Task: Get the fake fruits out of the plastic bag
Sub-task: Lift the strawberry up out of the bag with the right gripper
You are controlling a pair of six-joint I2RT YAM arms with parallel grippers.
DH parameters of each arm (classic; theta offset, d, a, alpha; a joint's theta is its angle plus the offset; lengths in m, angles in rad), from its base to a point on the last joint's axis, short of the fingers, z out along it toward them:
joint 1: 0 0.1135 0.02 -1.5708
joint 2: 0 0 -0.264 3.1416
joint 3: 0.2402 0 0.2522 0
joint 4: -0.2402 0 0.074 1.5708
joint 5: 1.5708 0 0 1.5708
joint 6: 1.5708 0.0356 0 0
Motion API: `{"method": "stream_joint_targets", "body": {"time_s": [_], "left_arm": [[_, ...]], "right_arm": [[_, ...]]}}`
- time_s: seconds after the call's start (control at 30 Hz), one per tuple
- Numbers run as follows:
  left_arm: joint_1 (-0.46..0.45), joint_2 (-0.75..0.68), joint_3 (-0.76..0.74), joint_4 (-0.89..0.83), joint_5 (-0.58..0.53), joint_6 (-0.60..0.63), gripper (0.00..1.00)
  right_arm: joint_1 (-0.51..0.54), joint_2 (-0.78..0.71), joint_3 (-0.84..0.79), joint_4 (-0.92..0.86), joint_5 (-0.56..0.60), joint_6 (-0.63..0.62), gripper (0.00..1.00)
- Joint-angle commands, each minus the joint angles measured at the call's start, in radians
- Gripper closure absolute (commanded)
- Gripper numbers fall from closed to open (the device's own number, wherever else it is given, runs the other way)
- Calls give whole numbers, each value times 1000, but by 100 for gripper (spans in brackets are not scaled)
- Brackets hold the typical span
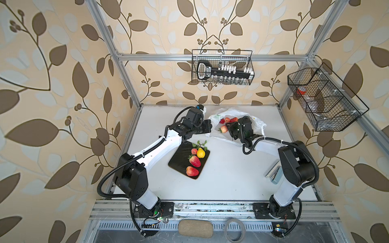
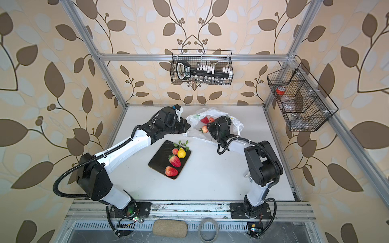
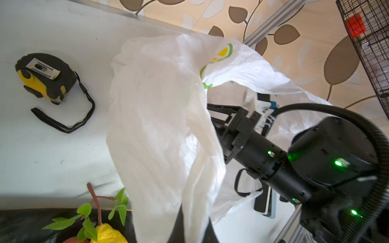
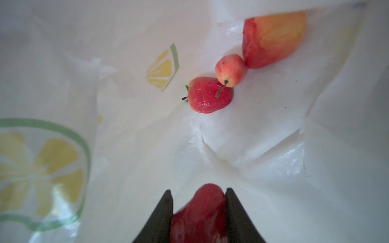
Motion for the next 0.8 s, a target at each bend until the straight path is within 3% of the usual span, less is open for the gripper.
{"method": "stream_joint_targets", "body": {"time_s": [0.0,0.23,0.47,0.77], "left_arm": [[16,29,43,28,-1,23,94],[18,55,54,55,75,18,93],[8,57,70,105,108,-18,100],[8,157,240,77,38,-23,100]], "right_arm": [[-23,-50,-38,43,-49,-1,63],[-24,-45,-37,81,-80,14,63],[27,38,-8,39,-81,15,64],[69,-25,-15,-127,-82,-263,64]]}}
